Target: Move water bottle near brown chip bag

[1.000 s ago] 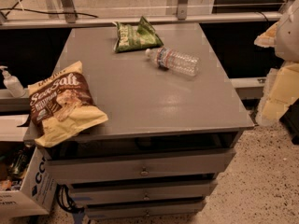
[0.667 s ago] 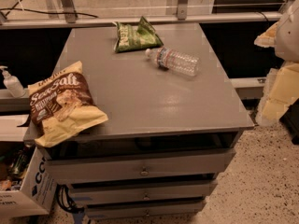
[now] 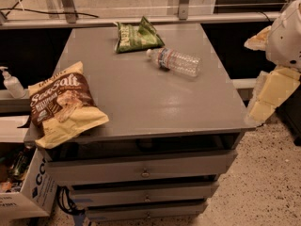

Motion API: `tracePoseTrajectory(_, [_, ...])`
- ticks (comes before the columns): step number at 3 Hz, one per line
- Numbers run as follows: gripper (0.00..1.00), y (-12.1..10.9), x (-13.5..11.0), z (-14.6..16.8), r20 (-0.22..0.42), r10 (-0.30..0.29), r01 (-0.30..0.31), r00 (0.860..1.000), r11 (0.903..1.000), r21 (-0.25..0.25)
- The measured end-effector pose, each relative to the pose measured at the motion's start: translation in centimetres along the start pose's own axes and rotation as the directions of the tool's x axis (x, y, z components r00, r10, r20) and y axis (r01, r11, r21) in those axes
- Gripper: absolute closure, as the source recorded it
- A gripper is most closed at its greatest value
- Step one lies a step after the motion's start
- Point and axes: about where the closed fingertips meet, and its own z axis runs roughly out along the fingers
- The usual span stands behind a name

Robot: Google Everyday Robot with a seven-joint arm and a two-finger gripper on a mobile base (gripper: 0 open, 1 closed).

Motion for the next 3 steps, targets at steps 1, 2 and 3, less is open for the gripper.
tracePoseTrajectory(1, [0.0, -2.0, -1.4, 2.3, 0.092, 0.01, -0.01, 0.996, 0.9999, 0.006])
tracePoseTrajectory(2, [0.0, -4.9, -2.9, 5.1, 0.147, 0.011, -0.016, 0.989, 0.9994, 0.031])
tracePoseTrajectory(3, [0.0, -8.4, -4.5, 7.4, 0.158, -0.014, 0.002, 0.987, 0.9971, 0.076])
